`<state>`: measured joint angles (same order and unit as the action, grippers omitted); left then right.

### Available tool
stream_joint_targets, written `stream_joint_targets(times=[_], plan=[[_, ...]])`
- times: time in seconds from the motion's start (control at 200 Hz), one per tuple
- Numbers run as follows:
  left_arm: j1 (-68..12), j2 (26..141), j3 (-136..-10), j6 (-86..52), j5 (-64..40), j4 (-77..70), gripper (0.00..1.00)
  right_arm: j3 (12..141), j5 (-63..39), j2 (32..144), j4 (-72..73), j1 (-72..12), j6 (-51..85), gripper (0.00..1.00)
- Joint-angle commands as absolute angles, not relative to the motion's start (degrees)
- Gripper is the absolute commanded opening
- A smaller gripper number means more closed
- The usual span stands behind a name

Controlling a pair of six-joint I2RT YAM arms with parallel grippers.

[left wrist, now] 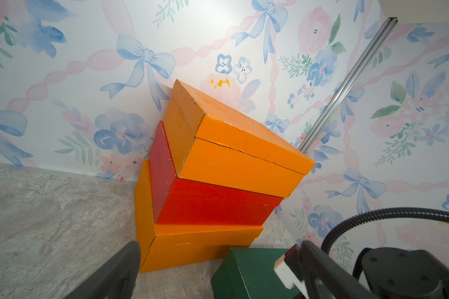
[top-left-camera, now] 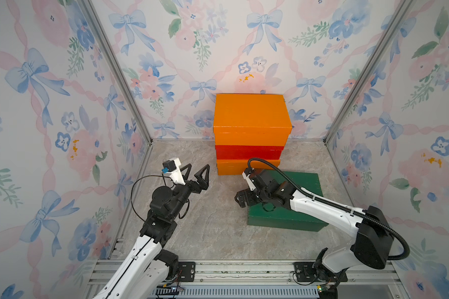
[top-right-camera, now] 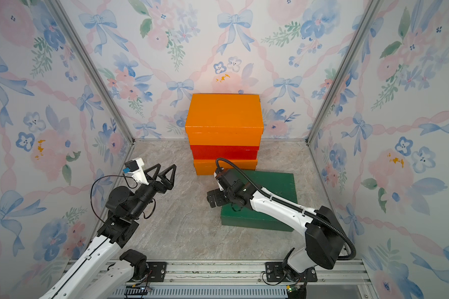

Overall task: Stack the shoeboxes
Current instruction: Move the shoebox to the center of the board.

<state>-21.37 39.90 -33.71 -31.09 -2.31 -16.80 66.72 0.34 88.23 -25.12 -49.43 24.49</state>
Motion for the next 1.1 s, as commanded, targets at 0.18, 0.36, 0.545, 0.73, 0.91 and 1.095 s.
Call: stream_joint_targets(times=[0.18, 0.36, 0.545, 0.73, 0.91, 1.095], plan=[[-21.68, 38.25, -35.87, -31.0, -1.69, -15.35, 0.98, 77.0, -4.96, 100.47, -25.44, -55.1, 26.72, 0.99], [-21.71, 36.47, -36.8, -30.82, -1.57, -14.19, 0.98, 82.23, -7.35, 105.62, -24.3, -56.92, 27.58, 0.99], [-21.66, 35.33, -37.67, -30.36, -1.05, -12.93, 0.98, 86.86, -9.04, 108.53, -24.17, -58.09, 27.77, 1.0], [-21.69, 35.08, -37.87, -30.21, -0.7, -12.39, 0.98, 87.51, -8.27, 106.57, -25.61, -58.23, 27.03, 0.98], [-21.66, 35.84, -38.47, -30.75, -1.55, -12.45, 0.98, 85.85, -3.84, 100.09, -28.05, -57.68, 24.76, 0.97], [-21.66, 37.96, -38.65, -30.75, -3.64, -12.44, 0.98, 85.96, 0.17, 92.24, -32.6, -55.76, 22.26, 0.97]])
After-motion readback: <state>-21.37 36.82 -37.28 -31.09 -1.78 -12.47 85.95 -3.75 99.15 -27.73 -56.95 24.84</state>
